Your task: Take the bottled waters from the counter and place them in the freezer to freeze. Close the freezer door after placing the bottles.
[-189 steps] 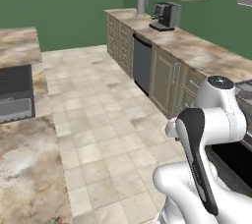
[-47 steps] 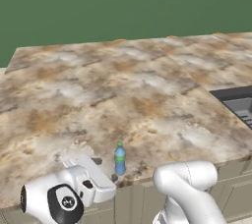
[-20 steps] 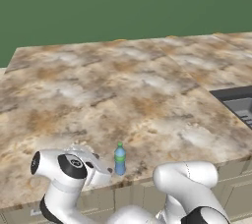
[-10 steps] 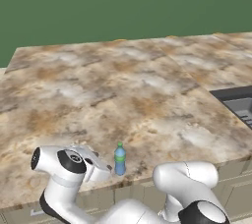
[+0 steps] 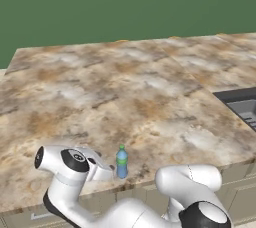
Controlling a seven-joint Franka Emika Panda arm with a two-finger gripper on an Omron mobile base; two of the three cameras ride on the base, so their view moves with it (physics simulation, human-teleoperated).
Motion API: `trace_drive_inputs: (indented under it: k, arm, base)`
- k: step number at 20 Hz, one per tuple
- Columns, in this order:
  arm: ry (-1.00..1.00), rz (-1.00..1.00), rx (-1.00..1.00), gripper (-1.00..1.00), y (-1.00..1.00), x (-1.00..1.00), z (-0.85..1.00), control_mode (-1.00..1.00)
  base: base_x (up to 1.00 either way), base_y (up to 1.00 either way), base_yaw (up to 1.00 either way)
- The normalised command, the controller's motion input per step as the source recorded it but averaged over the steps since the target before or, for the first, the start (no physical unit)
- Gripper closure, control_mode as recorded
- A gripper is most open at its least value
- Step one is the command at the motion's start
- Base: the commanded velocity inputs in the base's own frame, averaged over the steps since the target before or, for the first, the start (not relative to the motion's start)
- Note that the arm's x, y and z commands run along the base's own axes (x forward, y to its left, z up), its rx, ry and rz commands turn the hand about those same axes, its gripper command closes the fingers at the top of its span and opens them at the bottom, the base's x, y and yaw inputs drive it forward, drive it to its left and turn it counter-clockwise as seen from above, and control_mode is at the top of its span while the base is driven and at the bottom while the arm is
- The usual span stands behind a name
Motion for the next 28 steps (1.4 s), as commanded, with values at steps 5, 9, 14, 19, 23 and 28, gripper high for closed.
trace_drive_inputs:
  k: [5, 9, 14, 19, 23, 28]
  arm:
    - [0.01, 0.0, 0.0, -1.0, -0.28, 0.17, -0.01, -1.0]
    - [0.05, -0.01, 0.0, -1.0, -0.25, 0.04, -0.1, -1.0]
    - [0.03, -0.03, 0.0, -1.0, -0.21, 0.0, -0.05, -1.0]
    - [0.05, -0.04, 0.0, -1.0, -0.15, 0.0, -0.02, -1.0]
    - [0.08, -0.03, 0.0, -1.0, -0.13, 0.01, -0.02, -1.0]
    - [0.08, -0.01, 0.0, -1.0, -0.06, 0.09, -0.01, -1.0]
  base:
    - [0.0, 0.0, 0.0]
    - [0.0, 0.0, 0.0]
    - [0.0, 0.0, 0.0]
    - [0.0, 0.0, 0.0]
    - [0.0, 0.0, 0.0]
    - [0.0, 0.0, 0.0]
